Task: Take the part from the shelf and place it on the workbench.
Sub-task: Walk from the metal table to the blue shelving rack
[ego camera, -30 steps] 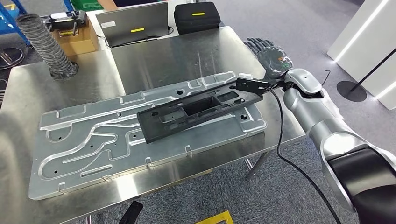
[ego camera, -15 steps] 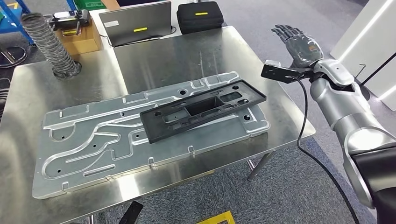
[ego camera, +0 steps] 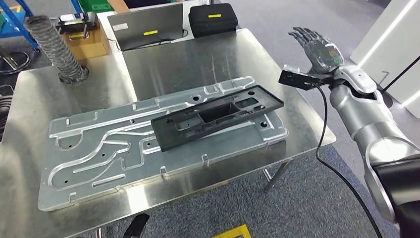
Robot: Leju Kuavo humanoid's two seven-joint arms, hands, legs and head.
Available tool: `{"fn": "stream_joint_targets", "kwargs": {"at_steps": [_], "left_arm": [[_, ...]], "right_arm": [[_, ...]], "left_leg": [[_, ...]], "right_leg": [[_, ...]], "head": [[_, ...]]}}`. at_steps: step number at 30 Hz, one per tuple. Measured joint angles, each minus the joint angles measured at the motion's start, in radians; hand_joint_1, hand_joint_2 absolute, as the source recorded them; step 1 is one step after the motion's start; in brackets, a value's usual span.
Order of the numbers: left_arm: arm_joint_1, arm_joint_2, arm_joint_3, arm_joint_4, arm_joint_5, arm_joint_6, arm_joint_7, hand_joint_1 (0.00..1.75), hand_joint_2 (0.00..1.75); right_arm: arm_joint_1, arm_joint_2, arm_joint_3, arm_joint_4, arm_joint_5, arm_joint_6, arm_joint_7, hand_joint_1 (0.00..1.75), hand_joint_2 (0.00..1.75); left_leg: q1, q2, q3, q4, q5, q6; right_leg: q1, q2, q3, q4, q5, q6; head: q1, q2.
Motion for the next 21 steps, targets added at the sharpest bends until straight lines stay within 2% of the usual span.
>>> {"fn": "stream_joint_targets", "kwargs": {"at_steps": [1, 2, 3, 5, 6, 7, 8, 9, 11, 12, 13, 16, 17, 18, 20, 21], "left_arm": [[-0.003, 0.000, 0.000, 0.000, 0.000, -0.001, 0.000, 0.00, 0.00], [-0.005, 0.000, 0.000, 0.000, 0.000, -0.002, 0.000, 0.00, 0.00], [-0.008, 0.000, 0.000, 0.000, 0.000, -0.003, 0.000, 0.00, 0.00], [-0.009, 0.000, 0.000, 0.000, 0.000, -0.004, 0.000, 0.00, 0.00], [-0.008, 0.001, 0.000, 0.000, 0.000, -0.004, 0.000, 0.00, 0.00], [-0.007, 0.001, 0.000, 0.000, 0.000, -0.004, 0.000, 0.00, 0.00], [-0.006, 0.002, 0.001, 0.000, 0.000, -0.004, 0.000, 0.00, 0.00], [-0.006, 0.002, 0.001, 0.000, 0.001, -0.005, 0.000, 0.00, 0.00], [-0.006, 0.002, 0.001, 0.000, 0.002, -0.005, 0.000, 0.00, 0.00], [-0.005, 0.002, 0.002, 0.000, 0.002, -0.005, 0.000, 0.00, 0.00], [-0.005, 0.002, 0.002, 0.000, 0.003, -0.005, 0.000, 0.00, 0.00], [0.000, 0.003, 0.002, 0.000, 0.003, -0.009, 0.000, 0.00, 0.00], [0.001, 0.003, 0.002, 0.000, 0.002, -0.010, 0.000, 0.00, 0.00], [0.002, 0.004, 0.002, 0.000, 0.002, -0.012, 0.000, 0.00, 0.00], [0.003, 0.005, 0.002, 0.000, 0.000, -0.014, 0.001, 0.00, 0.00], [0.003, 0.006, 0.002, 0.000, -0.001, -0.015, 0.001, 0.00, 0.00]], "right_arm": [[0.000, 0.009, 0.001, -0.002, 0.002, 0.000, 0.000, 0.00, 0.00], [-0.002, 0.018, 0.001, -0.005, 0.004, 0.000, 0.001, 0.00, 0.00], [-0.004, 0.027, 0.002, -0.008, 0.005, 0.000, 0.002, 0.00, 0.00], [-0.009, 0.045, 0.005, -0.014, 0.006, 0.002, 0.005, 0.00, 0.00], [-0.011, 0.054, 0.006, -0.015, 0.005, 0.003, 0.007, 0.00, 0.00], [-0.011, 0.063, 0.008, -0.017, 0.005, 0.005, 0.008, 0.00, 0.00], [-0.012, 0.071, 0.009, -0.020, 0.005, 0.006, 0.009, 0.00, 0.00], [-0.014, 0.078, 0.009, -0.024, 0.005, 0.006, 0.010, 0.00, 0.00], [-0.024, 0.088, 0.009, -0.035, 0.003, 0.006, 0.011, 0.00, 0.00], [-0.030, 0.092, 0.009, -0.040, 0.001, 0.006, 0.012, 0.00, 0.00], [-0.035, 0.096, 0.009, -0.044, 0.000, 0.006, 0.012, 0.00, 0.00], [-0.043, 0.106, 0.010, -0.048, -0.001, 0.004, 0.017, 0.00, 0.00], [-0.043, 0.110, 0.010, -0.048, -0.001, 0.003, 0.018, 0.00, 0.00], [-0.043, 0.112, 0.010, -0.049, -0.001, 0.002, 0.018, 0.00, 0.00], [-0.041, 0.115, 0.010, -0.050, -0.004, 0.001, 0.018, 0.00, 0.00], [-0.039, 0.115, 0.009, -0.051, -0.006, 0.001, 0.018, 0.00, 0.00]], "left_leg": [[0.001, 0.001, -0.002, -0.004, 0.006, 0.008], [0.002, 0.001, -0.004, -0.008, 0.012, 0.016], [0.003, 0.002, -0.009, -0.011, 0.019, 0.023], [0.002, 0.001, -0.021, -0.011, 0.030, 0.029], [0.001, 0.001, -0.029, -0.011, 0.036, 0.029], [0.001, 0.001, -0.037, -0.011, 0.042, 0.029], [0.000, 0.000, -0.045, -0.010, 0.049, 0.028], [-0.001, -0.001, -0.052, -0.010, 0.056, 0.027], [-0.003, -0.002, -0.065, -0.010, 0.070, 0.022], [-0.003, -0.003, -0.069, -0.012, 0.077, 0.018], [-0.003, -0.003, -0.072, -0.015, 0.085, 0.012], [0.000, -0.004, -0.074, -0.028, 0.106, -0.007], [0.000, -0.004, -0.081, -0.020, 0.090, -0.012], [-0.001, -0.003, -0.091, 0.007, 0.056, -0.018], [0.002, -0.001, -0.123, 0.124, -0.052, -0.026], [0.003, 0.000, -0.135, 0.193, -0.091, -0.029]], "right_leg": [[-0.002, 0.000, -0.002, 0.005, -0.007, 0.004], [-0.003, 0.001, -0.009, 0.023, -0.026, 0.008], [-0.004, 0.001, -0.023, 0.061, -0.059, 0.011], [-0.005, 0.002, -0.063, 0.187, -0.144, 0.015], [-0.005, 0.002, -0.078, 0.246, -0.173, 0.016], [-0.004, 0.002, -0.080, 0.277, -0.185, 0.016], [-0.004, 0.002, -0.063, 0.266, -0.176, 0.014], [-0.003, 0.002, -0.026, 0.219, -0.155, 0.010], [0.001, 0.002, 0.067, 0.075, -0.115, -0.001], [0.005, 0.002, 0.096, 0.024, -0.103, -0.006], [0.009, 0.003, 0.109, -0.005, -0.099, -0.009], [0.012, 0.000, 0.100, -0.022, -0.075, -0.023], [0.010, -0.002, 0.094, -0.029, -0.062, -0.030], [0.006, -0.004, 0.086, -0.036, -0.047, -0.035], [0.002, -0.006, 0.061, -0.042, -0.022, -0.041], [0.001, -0.006, 0.047, -0.041, -0.011, -0.040]], "head": [[0.000, 0.000], [0.000, 0.000], [0.000, 0.000], [0.000, 0.000], [0.000, 0.000], [0.000, 0.000], [0.000, 0.000], [0.000, 0.000], [0.000, 0.000], [0.000, 0.000], [0.000, 0.000], [0.000, 0.000], [0.000, 0.000], [0.000, 0.000], [0.000, 0.000], [0.000, 0.000]]}}
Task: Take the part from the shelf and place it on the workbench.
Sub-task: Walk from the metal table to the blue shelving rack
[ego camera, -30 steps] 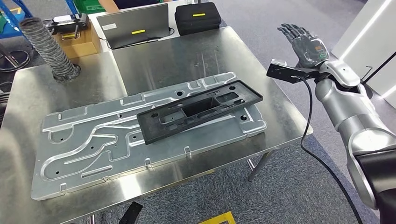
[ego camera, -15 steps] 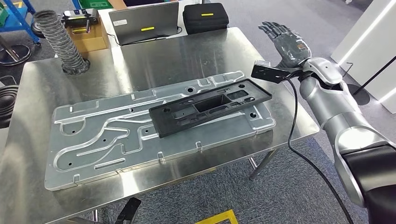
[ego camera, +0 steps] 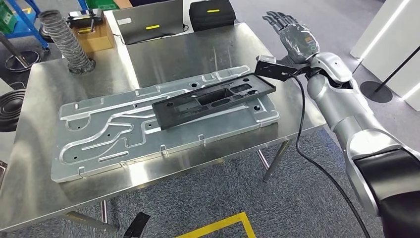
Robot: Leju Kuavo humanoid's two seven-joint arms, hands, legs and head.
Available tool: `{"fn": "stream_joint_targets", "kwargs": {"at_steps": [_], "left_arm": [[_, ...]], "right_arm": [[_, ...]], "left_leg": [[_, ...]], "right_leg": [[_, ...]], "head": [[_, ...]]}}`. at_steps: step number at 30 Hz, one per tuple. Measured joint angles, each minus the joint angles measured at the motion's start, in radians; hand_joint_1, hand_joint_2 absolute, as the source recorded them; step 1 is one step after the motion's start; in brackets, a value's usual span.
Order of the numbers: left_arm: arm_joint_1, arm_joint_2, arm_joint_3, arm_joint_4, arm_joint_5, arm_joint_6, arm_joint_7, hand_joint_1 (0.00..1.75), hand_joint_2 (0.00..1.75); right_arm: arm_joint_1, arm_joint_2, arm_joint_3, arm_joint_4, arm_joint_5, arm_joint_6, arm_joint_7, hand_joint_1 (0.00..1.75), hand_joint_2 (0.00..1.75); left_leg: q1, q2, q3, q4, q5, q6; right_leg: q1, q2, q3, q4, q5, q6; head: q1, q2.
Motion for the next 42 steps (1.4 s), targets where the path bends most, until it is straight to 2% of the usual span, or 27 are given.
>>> {"fn": "stream_joint_targets", "kwargs": {"at_steps": [1, 3, 5, 7, 8, 10, 12, 15, 16, 17, 18, 20, 22, 23, 24, 26, 27, 29, 31, 32, 34, 35, 36, 37, 39, 41, 42], "left_arm": [[0.000, 0.001, 0.000, 0.000, -0.001, 0.000, 0.000, 0.00, 0.00], [0.000, 0.003, 0.000, 0.000, -0.001, -0.001, 0.000, 0.00, 0.00], [-0.002, 0.005, 0.000, 0.000, -0.001, -0.001, 0.000, 0.00, 0.00], [-0.005, 0.005, 0.000, 0.000, -0.002, -0.001, 0.000, 0.00, 0.00], [-0.006, 0.006, 0.000, 0.000, -0.003, -0.001, 0.000, 0.00, 0.00], [-0.005, 0.006, -0.001, 0.000, -0.006, -0.001, 0.000, 0.00, 0.00], [-0.005, 0.007, -0.002, 0.000, -0.009, -0.002, 0.000, 0.00, 0.00], [-0.004, 0.010, -0.003, 0.000, -0.010, -0.002, 0.002, 0.00, 0.00], [-0.004, 0.011, -0.003, 0.000, -0.011, -0.002, 0.003, 0.00, 0.00], [-0.004, 0.013, -0.003, 0.000, -0.011, -0.002, 0.004, 0.00, 0.00], [-0.004, 0.014, -0.003, 0.000, -0.011, -0.002, 0.004, 0.00, 0.00], [-0.004, 0.016, -0.004, 0.000, -0.011, -0.001, 0.006, 0.00, 0.00], [-0.005, 0.018, -0.006, 0.000, -0.012, 0.000, 0.007, 0.00, 0.00], [-0.005, 0.019, -0.006, 0.000, -0.013, 0.001, 0.008, 0.00, 0.00], [-0.005, 0.019, -0.007, 0.000, -0.013, 0.002, 0.009, 0.00, 0.00], [-0.002, 0.022, -0.007, 0.000, -0.011, 0.005, 0.010, 0.00, 0.00], [-0.001, 0.025, -0.007, 0.000, -0.010, 0.007, 0.010, 0.00, 0.00], [0.001, 0.031, -0.007, 0.000, -0.008, 0.011, 0.010, 0.00, 0.00], [0.002, 0.038, -0.007, 0.000, -0.008, 0.012, 0.010, 0.00, 0.00], [0.003, 0.042, -0.007, 0.000, -0.009, 0.013, 0.010, 0.00, 0.00], [0.004, 0.050, -0.007, 0.000, -0.010, 0.013, 0.013, 0.00, 0.00], [0.004, 0.053, -0.007, 0.000, -0.011, 0.013, 0.014, 0.00, 0.00], [0.003, 0.056, -0.007, 0.000, -0.013, 0.013, 0.015, 0.00, 0.00], [0.002, 0.058, -0.007, 0.000, -0.014, 0.013, 0.015, 0.00, 0.00], [0.002, 0.061, -0.007, -0.001, -0.016, 0.014, 0.016, 0.00, 0.00], [0.003, 0.063, -0.007, -0.001, -0.016, 0.016, 0.016, 0.00, 0.00], [0.003, 0.064, -0.007, -0.001, -0.016, 0.017, 0.016, 0.00, 0.00]], "right_arm": [[0.003, 0.000, 0.000, 0.000, -0.003, 0.000, 0.000, 0.00, 0.00], [0.009, -0.001, 0.000, -0.001, -0.008, 0.000, 0.000, 0.00, 0.00], [0.014, -0.002, -0.001, -0.005, -0.011, -0.002, 0.000, 0.00, 0.00], [0.015, -0.006, -0.003, -0.011, -0.012, -0.006, 0.001, 0.00, 0.00], [0.015, -0.009, -0.004, -0.013, -0.012, -0.010, 0.001, 0.00, 0.00], [0.020, -0.015, -0.006, -0.014, -0.014, -0.021, 0.002, 0.00, 0.00], [0.031, -0.025, -0.009, -0.014, -0.022, -0.033, 0.001, 0.00, 0.00], [0.051, -0.050, -0.022, -0.014, -0.042, -0.050, -0.008, 0.00, 0.00], [0.060, -0.056, -0.027, -0.014, -0.050, -0.056, -0.013, 0.00, 0.00], [0.072, -0.063, -0.032, -0.014, -0.059, -0.064, -0.016, 0.00, 0.00], [0.085, -0.069, -0.037, -0.014, -0.067, -0.071, -0.019, 0.00, 0.00], [0.109, -0.083, -0.051, -0.014, -0.085, -0.089, -0.024, 0.00, 0.00], [0.126, -0.098, -0.071, -0.017, -0.106, -0.106, -0.034, 0.00, 0.00], [0.134, -0.105, -0.084, -0.019, -0.119, -0.115, -0.041, 0.00, 0.00], [0.145, -0.112, -0.098, -0.020, -0.132, -0.121, -0.049, 0.00, 0.00], [0.175, -0.122, -0.131, -0.018, -0.158, -0.130, -0.066, 0.00, 0.00], [0.194, -0.124, -0.146, -0.016, -0.169, -0.133, -0.074, 0.00, 0.00], [0.232, -0.125, -0.171, -0.010, -0.183, -0.145, -0.089, 0.00, 0.00], [0.271, -0.125, -0.191, -0.001, -0.190, -0.160, -0.100, 0.00, 0.00], [0.289, -0.125, -0.200, 0.004, -0.192, -0.167, -0.103, 0.00, 0.00], [0.325, -0.124, -0.217, 0.016, -0.199, -0.179, -0.111, 0.00, 0.00], [0.341, -0.124, -0.226, 0.020, -0.204, -0.185, -0.115, 0.00, 0.00], [0.356, -0.124, -0.235, 0.024, -0.208, -0.189, -0.119, 0.00, 0.00], [0.368, -0.124, -0.244, 0.026, -0.210, -0.193, -0.122, 0.00, 0.00], [0.386, -0.124, -0.259, 0.031, -0.212, -0.197, -0.127, 0.00, 0.00], [0.401, -0.124, -0.270, 0.039, -0.215, -0.197, -0.129, 0.00, 0.00], [0.408, -0.123, -0.275, 0.044, -0.217, -0.196, -0.131, 0.00, 0.00]], "left_leg": [[0.001, 0.000, -0.004, 0.055, -0.015, -0.003], [0.002, 0.001, 0.030, 0.074, 0.019, -0.007], [0.004, 0.001, 0.120, -0.030, 0.053, -0.008], [0.002, -0.001, 0.204, -0.155, 0.030, 0.000], [0.000, -0.002, 0.223, -0.189, 0.014, 0.007], [-0.002, -0.003, 0.223, -0.203, 0.017, 0.026], [-0.001, -0.001, 0.207, -0.204, 0.036, 0.045], [-0.006, -0.001, 0.172, -0.204, 0.066, 0.062], [-0.009, -0.001, 0.160, -0.204, 0.076, 0.064], [-0.013, -0.001, 0.148, -0.203, 0.085, 0.065], [-0.017, -0.001, 0.136, -0.203, 0.094, 0.066], [-0.025, -0.002, 0.116, -0.202, 0.112, 0.068], [-0.028, -0.002, 0.104, -0.204, 0.129, 0.064], [-0.026, -0.002, 0.102, -0.207, 0.137, 0.060], [-0.024, -0.002, 0.101, -0.212, 0.147, 0.055], [-0.024, -0.004, 0.097, -0.219, 0.152, 0.046], [-0.026, -0.005, 0.091, -0.207, 0.132, 0.042], [-0.024, -0.004, 0.066, -0.127, 0.044, 0.031], [-0.014, -0.002, 0.041, -0.003, -0.034, 0.017], [-0.009, -0.002, 0.039, 0.043, -0.039, 0.010], [0.002, 0.000, 0.077, 0.047, 0.010, -0.006], [0.009, 0.000, 0.116, 0.005, 0.037, -0.013], [0.012, 0.000, 0.168, -0.062, 0.039, -0.021], [0.013, -0.002, 0.210, -0.123, 0.025, -0.019], [0.009, -0.004, 0.252, -0.197, -0.011, -0.004], [0.007, -0.001, 0.239, -0.201, 0.002, 0.019], [0.008, 0.001, 0.231, -0.202, 0.014, 0.030]], "right_leg": [[0.000, 0.000, -0.015, 0.002, 0.010, 0.001], [-0.002, 0.000, -0.044, 0.008, 0.029, 0.006], [-0.004, 0.001, -0.071, 0.019, 0.043, 0.015], [-0.003, 0.001, -0.090, 0.031, 0.054, 0.027], [-0.001, 0.000, -0.095, 0.034, 0.061, 0.033], [-0.001, 0.000, -0.101, 0.033, 0.073, 0.047], [-0.003, 0.002, -0.114, 0.058, 0.039, 0.057], [-0.004, 0.005, -0.166, 0.230, -0.100, 0.064], [-0.004, 0.006, -0.177, 0.289, -0.124, 0.064], [-0.002, 0.006, -0.174, 0.321, -0.125, 0.061], [0.000, 0.006, -0.156, 0.319, -0.106, 0.055], [0.011, 0.008, -0.071, 0.220, -0.062, 0.030], [0.025, 0.005, 0.021, 0.084, -0.064, 0.005], [0.032, 0.004, 0.044, 0.044, -0.070, -0.003], [0.036, 0.001, 0.054, 0.022, -0.071, -0.006], [0.034, -0.003, 0.053, -0.003, -0.042, -0.012], [0.030, -0.005, 0.050, -0.017, -0.026, -0.017], [0.022, -0.009, 0.032, -0.031, 0.003, -0.019], [0.016, -0.009, 0.002, -0.028, 0.026, -0.015], [0.012, -0.009, -0.015, -0.024, 0.036, -0.011], [0.002, -0.009, -0.054, -0.010, 0.056, 0.001], [-0.003, -0.009, -0.072, 0.000, 0.064, 0.008], [-0.006, -0.009, -0.092, 0.013, 0.070, 0.016], [-0.007, -0.009, -0.106, 0.025, 0.076, 0.023], [-0.007, -0.008, -0.120, 0.036, 0.092, 0.038], [-0.010, -0.007, -0.122, 0.030, 0.106, 0.051], [-0.013, -0.005, -0.127, 0.037, 0.090, 0.056]], "head": [[0.000, 0.000], [0.000, 0.000], [0.000, 0.000], [0.000, 0.000], [0.000, 0.000], [0.000, 0.000], [0.000, 0.000], [0.001, 0.000], [0.001, 0.000], [0.001, 0.000], [0.001, 0.000], [0.001, 0.000], [0.001, 0.000], [0.001, 0.000], [0.001, 0.000], [0.001, 0.000], [0.001, 0.000], [0.000, 0.000], [0.000, 0.000], [0.000, 0.000], [0.000, 0.000], [0.000, 0.000], [0.000, 0.000], [0.000, 0.000], [0.000, 0.000], [0.001, 0.000], [0.001, 0.000]]}}
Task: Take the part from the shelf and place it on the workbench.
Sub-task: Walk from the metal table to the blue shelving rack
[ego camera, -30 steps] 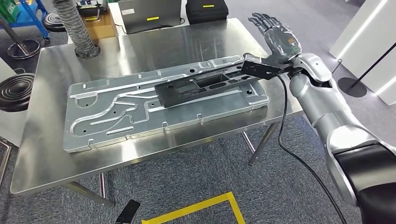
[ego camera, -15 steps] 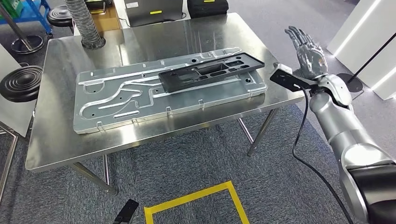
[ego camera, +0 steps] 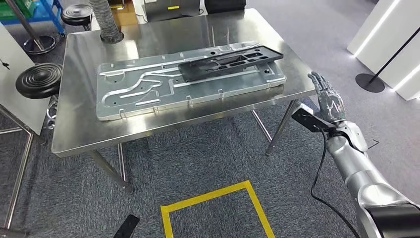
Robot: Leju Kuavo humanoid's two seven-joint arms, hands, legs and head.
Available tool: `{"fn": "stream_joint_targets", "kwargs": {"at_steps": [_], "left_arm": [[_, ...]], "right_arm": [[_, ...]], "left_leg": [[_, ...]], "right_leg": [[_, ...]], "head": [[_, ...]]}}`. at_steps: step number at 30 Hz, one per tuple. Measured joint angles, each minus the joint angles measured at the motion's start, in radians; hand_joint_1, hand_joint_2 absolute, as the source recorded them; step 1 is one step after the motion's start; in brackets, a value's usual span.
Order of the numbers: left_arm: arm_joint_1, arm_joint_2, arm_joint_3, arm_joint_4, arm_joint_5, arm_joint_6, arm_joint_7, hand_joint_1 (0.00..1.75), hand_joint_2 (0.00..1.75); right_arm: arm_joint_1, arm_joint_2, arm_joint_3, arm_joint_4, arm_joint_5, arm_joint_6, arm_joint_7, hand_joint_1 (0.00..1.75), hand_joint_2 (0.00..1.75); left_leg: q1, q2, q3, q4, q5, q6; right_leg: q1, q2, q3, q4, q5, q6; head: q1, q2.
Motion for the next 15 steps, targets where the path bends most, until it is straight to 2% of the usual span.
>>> {"fn": "stream_joint_targets", "kwargs": {"at_steps": [1, 2, 3, 4, 5, 6, 7, 8, 9, 11, 12, 13, 15], "left_arm": [[-0.001, 0.001, 0.000, 0.000, 0.000, 0.001, 0.000, 0.00, 0.00], [-0.001, 0.001, 0.000, 0.000, -0.001, 0.002, -0.001, 0.00, 0.00], [-0.002, 0.001, 0.000, 0.000, -0.002, 0.002, -0.002, 0.00, 0.00], [-0.001, 0.002, -0.001, 0.000, -0.003, 0.004, -0.004, 0.00, 0.00], [-0.001, 0.002, -0.001, 0.000, -0.004, 0.006, -0.006, 0.00, 0.00], [-0.001, 0.002, -0.002, 0.000, -0.005, 0.009, -0.006, 0.00, 0.00], [-0.001, 0.002, -0.002, 0.000, -0.007, 0.011, -0.006, 0.00, 0.00], [0.000, 0.001, -0.003, 0.000, -0.008, 0.012, -0.005, 0.00, 0.00], [0.000, 0.000, -0.003, 0.000, -0.009, 0.012, -0.005, 0.00, 0.00], [-0.002, -0.001, -0.004, 0.000, -0.011, 0.012, -0.005, 0.00, 0.00], [-0.004, -0.001, -0.006, 0.000, -0.011, 0.012, -0.005, 0.00, 0.00], [-0.005, -0.001, -0.007, 0.000, -0.012, 0.012, -0.005, 0.00, 0.00], [-0.004, 0.000, -0.008, 0.000, -0.011, 0.012, -0.004, 0.00, 0.00]], "right_arm": [[0.008, 0.000, -0.006, 0.005, -0.003, 0.001, -0.002, 0.00, 0.00], [0.016, 0.000, -0.013, 0.009, -0.007, 0.002, -0.005, 0.00, 0.00], [0.023, 0.001, -0.020, 0.013, -0.012, 0.004, -0.010, 0.00, 0.00], [0.032, 0.001, -0.027, 0.017, -0.018, 0.008, -0.017, 0.00, 0.00], [0.045, 0.003, -0.035, 0.020, -0.025, 0.013, -0.026, 0.00, 0.00], [0.059, 0.005, -0.044, 0.024, -0.033, 0.016, -0.037, 0.00, 0.00], [0.074, 0.009, -0.053, 0.027, -0.040, 0.017, -0.047, 0.00, 0.00], [0.088, 0.015, -0.062, 0.030, -0.044, 0.016, -0.057, 0.00, 0.00], [0.099, 0.021, -0.070, 0.032, -0.048, 0.010, -0.065, 0.00, 0.00], [0.114, 0.037, -0.084, 0.034, -0.049, -0.011, -0.076, 0.00, 0.00], [0.121, 0.046, -0.089, 0.034, -0.048, -0.027, -0.078, 0.00, 0.00], [0.129, 0.058, -0.093, 0.036, -0.045, -0.045, -0.079, 0.00, 0.00], [0.145, 0.088, -0.098, 0.040, -0.035, -0.080, -0.072, 0.00, 0.00]], "left_leg": [[0.001, 0.002, -0.011, -0.002, 0.014, 0.008], [0.002, 0.004, -0.026, -0.003, 0.029, 0.014], [0.000, 0.004, -0.044, -0.003, 0.042, 0.018], [-0.001, 0.003, -0.062, -0.003, 0.054, 0.020], [-0.003, 0.003, -0.081, -0.002, 0.066, 0.020], [-0.004, 0.002, -0.098, -0.002, 0.078, 0.020], [-0.006, 0.001, -0.114, -0.002, 0.090, 0.019], [-0.008, 0.001, -0.128, -0.002, 0.102, 0.017], [-0.009, 0.000, -0.140, -0.002, 0.113, 0.015], [-0.011, -0.003, -0.153, -0.002, 0.130, 0.005], [-0.009, -0.005, -0.155, -0.004, 0.139, -0.002], [-0.008, -0.006, -0.156, -0.008, 0.148, -0.009], [-0.004, -0.008, -0.160, -0.009, 0.152, -0.022]], "right_leg": [[-0.001, 0.002, -0.010, 0.025, -0.036, 0.004], [-0.003, 0.003, -0.024, 0.073, -0.091, 0.007], [-0.003, 0.004, -0.039, 0.138, -0.149, 0.009], [-0.002, 0.005, -0.052, 0.207, -0.188, 0.011], [-0.002, 0.005, -0.058, 0.268, -0.199, 0.011], [-0.001, 0.006, -0.053, 0.305, -0.181, 0.010], [0.000, 0.006, -0.035, 0.311, -0.147, 0.006], [0.002, 0.006, 0.000, 0.283, -0.117, -0.002], [0.006, 0.011, 0.053, 0.221, -0.112, -0.013], [0.015, 0.024, 0.167, 0.066, -0.159, -0.032], [0.020, 0.029, 0.202, 0.012, -0.185, -0.039], [0.024, 0.029, 0.216, -0.017, -0.195, -0.042], [0.023, 0.018, 0.215, -0.036, -0.178, -0.052]], "head": [[0.000, 0.000], [0.000, 0.000], [0.000, 0.000], [0.000, 0.000], [0.000, 0.000], [0.000, 0.000], [0.000, 0.000], [0.000, 0.000], [0.000, 0.000], [0.000, 0.000], [0.000, 0.000], [0.000, 0.000], [0.000, 0.000]]}}
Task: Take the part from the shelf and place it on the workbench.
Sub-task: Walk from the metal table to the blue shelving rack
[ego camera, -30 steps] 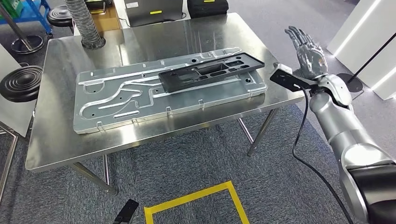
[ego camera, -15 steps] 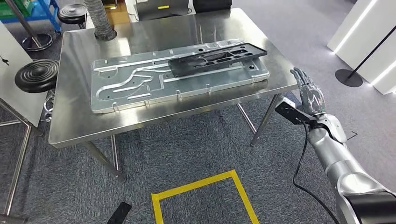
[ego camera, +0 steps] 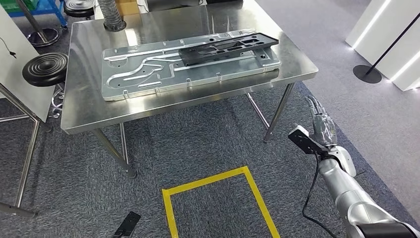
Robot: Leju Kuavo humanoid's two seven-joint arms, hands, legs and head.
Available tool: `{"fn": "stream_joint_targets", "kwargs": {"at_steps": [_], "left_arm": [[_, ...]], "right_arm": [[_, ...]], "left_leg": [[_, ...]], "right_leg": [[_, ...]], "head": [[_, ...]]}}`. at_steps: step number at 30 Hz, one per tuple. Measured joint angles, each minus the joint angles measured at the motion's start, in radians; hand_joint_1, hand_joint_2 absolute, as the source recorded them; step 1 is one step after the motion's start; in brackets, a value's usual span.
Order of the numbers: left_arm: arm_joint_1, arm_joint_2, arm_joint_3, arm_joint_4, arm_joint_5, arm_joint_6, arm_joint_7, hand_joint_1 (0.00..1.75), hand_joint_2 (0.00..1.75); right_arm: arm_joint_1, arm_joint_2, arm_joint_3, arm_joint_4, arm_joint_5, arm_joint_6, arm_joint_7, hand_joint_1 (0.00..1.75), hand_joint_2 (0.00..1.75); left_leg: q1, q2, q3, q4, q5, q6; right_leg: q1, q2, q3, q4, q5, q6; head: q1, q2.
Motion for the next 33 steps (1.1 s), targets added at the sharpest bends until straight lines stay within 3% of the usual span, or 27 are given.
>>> {"fn": "stream_joint_targets", "kwargs": {"at_steps": [2, 4, 5, 6, 7, 9, 11, 12, 14, 16, 18, 20, 21, 22, 23, 25, 27, 29, 31, 33], "left_arm": [[0.003, 0.002, 0.000, 0.000, 0.001, 0.002, 0.000, 0.00, 0.00], [0.005, 0.006, 0.000, 0.000, 0.002, 0.004, 0.000, 0.00, 0.00], [0.006, 0.008, 0.000, 0.000, 0.003, 0.004, 0.000, 0.00, 0.00], [0.008, 0.009, 0.000, 0.000, 0.003, 0.005, 0.000, 0.00, 0.00], [0.010, 0.011, 0.000, 0.000, 0.003, 0.005, 0.000, 0.00, 0.00], [0.011, 0.014, 0.000, 0.000, 0.002, 0.005, 0.000, 0.00, 0.00], [0.009, 0.017, 0.000, 0.000, 0.001, 0.005, 0.000, 0.00, 0.00], [0.009, 0.018, 0.000, 0.000, 0.001, 0.005, 0.000, 0.00, 0.00], [0.011, 0.020, 0.000, 0.000, 0.001, 0.006, -0.001, 0.00, 0.00], [0.014, 0.022, 0.000, 0.000, 0.001, 0.006, -0.001, 0.00, 0.00], [0.013, 0.022, -0.001, 0.000, 0.000, 0.006, -0.002, 0.00, 0.00], [0.014, 0.021, -0.001, 0.000, 0.000, 0.006, -0.002, 0.00, 0.00], [0.016, 0.021, -0.001, 0.000, 0.000, 0.006, -0.002, 0.00, 0.00], [0.018, 0.022, -0.001, 0.000, 0.000, 0.007, -0.002, 0.00, 0.00], [0.019, 0.022, -0.001, 0.000, 0.000, 0.007, -0.003, 0.00, 0.00], [0.020, 0.021, -0.001, 0.000, 0.001, 0.007, -0.004, 0.00, 0.00], [0.019, 0.021, -0.001, 0.000, 0.000, 0.007, -0.005, 0.00, 0.00], [0.020, 0.021, -0.001, 0.000, 0.000, 0.009, -0.005, 0.00, 0.00], [0.021, 0.022, -0.001, 0.000, -0.001, 0.010, -0.005, 0.00, 0.00], [0.021, 0.022, -0.001, 0.000, -0.001, 0.011, -0.005, 0.00, 0.00]], "right_arm": [[0.012, 0.032, -0.002, 0.004, 0.012, -0.027, 0.010, 0.00, 0.00], [0.018, 0.059, -0.003, 0.008, 0.025, -0.044, 0.021, 0.00, 0.00], [0.020, 0.071, -0.003, 0.011, 0.030, -0.050, 0.025, 0.00, 0.00], [0.022, 0.082, -0.004, 0.014, 0.035, -0.055, 0.028, 0.00, 0.00], [0.024, 0.090, -0.005, 0.017, 0.039, -0.058, 0.029, 0.00, 0.00], [0.027, 0.102, -0.007, 0.021, 0.044, -0.062, 0.030, 0.00, 0.00], [0.028, 0.107, -0.009, 0.022, 0.045, -0.063, 0.030, 0.00, 0.00], [0.028, 0.109, -0.010, 0.023, 0.045, -0.064, 0.030, 0.00, 0.00], [0.028, 0.113, -0.010, 0.025, 0.046, -0.064, 0.031, 0.00, 0.87], [0.027, 0.117, -0.011, 0.026, 0.046, -0.064, 0.032, 0.00, 1.75], [0.029, 0.118, -0.013, 0.027, 0.047, -0.064, 0.032, 0.00, 1.75], [0.036, 0.119, -0.016, 0.031, 0.048, -0.063, 0.032, 0.00, 1.75], [0.040, 0.119, -0.017, 0.033, 0.048, -0.063, 0.033, 0.00, 1.75], [0.044, 0.120, -0.017, 0.035, 0.049, -0.063, 0.033, 0.00, 1.75], [0.046, 0.121, -0.018, 0.036, 0.049, -0.063, 0.033, 0.00, 1.75], [0.044, 0.122, -0.019, 0.037, 0.049, -0.063, 0.035, 0.00, 1.75], [0.041, 0.123, -0.020, 0.037, 0.051, -0.063, 0.036, 0.00, 1.75], [0.041, 0.124, -0.020, 0.037, 0.056, -0.063, 0.037, 0.00, 1.75], [0.041, 0.126, -0.021, 0.037, 0.061, -0.063, 0.038, 0.00, 1.75], [0.041, 0.130, -0.021, 0.037, 0.063, -0.063, 0.038, 0.00, 1.75]], "left_leg": [[0.000, 0.001, -0.018, 0.044, -0.048, -0.010], [-0.001, 0.003, -0.054, 0.158, -0.132, -0.019], [-0.001, 0.004, -0.071, 0.220, -0.161, -0.022], [0.000, 0.005, -0.076, 0.259, -0.169, -0.025], [0.000, 0.007, -0.063, 0.260, -0.158, -0.027], [-0.001, 0.030, 0.020, 0.149, -0.116, -0.026], [-0.010, 0.063, 0.095, 0.033, -0.099, -0.011], [-0.015, 0.073, 0.109, 0.007, -0.101, -0.001], [-0.019, 0.061, 0.107, -0.002, -0.096, 0.017], [-0.014, 0.043, 0.106, -0.014, -0.088, 0.031], [-0.009, 0.030, 0.102, -0.021, -0.078, 0.042], [-0.009, 0.016, 0.094, -0.021, -0.071, 0.046], [-0.009, 0.009, 0.090, -0.020, -0.069, 0.045], [-0.009, 0.004, 0.088, -0.019, -0.067, 0.044], [-0.009, -0.001, 0.087, -0.018, -0.066, 0.042], [-0.010, -0.007, 0.085, -0.016, -0.064, 0.038], [-0.011, -0.011, 0.080, -0.014, -0.059, 0.029], [-0.010, -0.013, 0.074, -0.017, -0.052, 0.016], [-0.009, -0.009, 0.068, -0.010, -0.060, 0.005], [-0.009, -0.003, 0.038, 0.061, -0.110, -0.003]], "right_leg": [[-0.006, -0.013, -0.006, -0.013, 0.021, -0.010], [-0.003, -0.027, -0.021, -0.013, 0.034, -0.016], [-0.002, -0.035, -0.030, -0.011, 0.039, -0.017], [-0.001, -0.044, -0.039, -0.007, 0.043, -0.017], [-0.001, -0.054, -0.048, -0.003, 0.046, -0.016], [-0.001, -0.075, -0.061, 0.010, 0.047, -0.012], [0.003, -0.095, -0.068, 0.021, 0.044, -0.006], [0.005, -0.104, -0.068, 0.025, 0.044, -0.002], [0.007, -0.123, -0.067, 0.026, 0.046, 0.007], [0.002, -0.108, -0.073, 0.040, 0.032, 0.018], [-0.006, -0.053, -0.109, 0.122, -0.022, 0.029], [-0.011, -0.016, -0.172, 0.256, -0.083, 0.037], [-0.013, -0.012, -0.193, 0.299, -0.093, 0.040], [-0.014, -0.010, -0.196, 0.307, -0.083, 0.040], [-0.015, -0.010, -0.180, 0.273, -0.055, 0.039], [-0.014, -0.006, -0.110, 0.132, 0.013, 0.031], [-0.008, -0.001, -0.068, 0.035, 0.045, 0.022], [-0.003, 0.001, -0.068, 0.018, 0.049, 0.014], [-0.006, -0.002, -0.067, 0.007, 0.060, 0.002], [-0.011, -0.007, -0.067, -0.003, 0.070, -0.008]], "head": [[0.000, 0.000], [0.000, 0.000], [0.000, 0.000], [0.000, 0.000], [0.000, 0.000], [0.000, 0.000], [0.000, 0.000], [0.000, 0.000], [0.000, 0.000], [0.000, 0.000], [0.000, 0.000], [0.000, 0.000], [0.000, 0.000], [0.000, 0.000], [0.000, 0.000], [0.000, 0.000], [0.000, 0.000], [0.000, 0.000], [0.000, 0.000], [0.000, 0.000]]}}
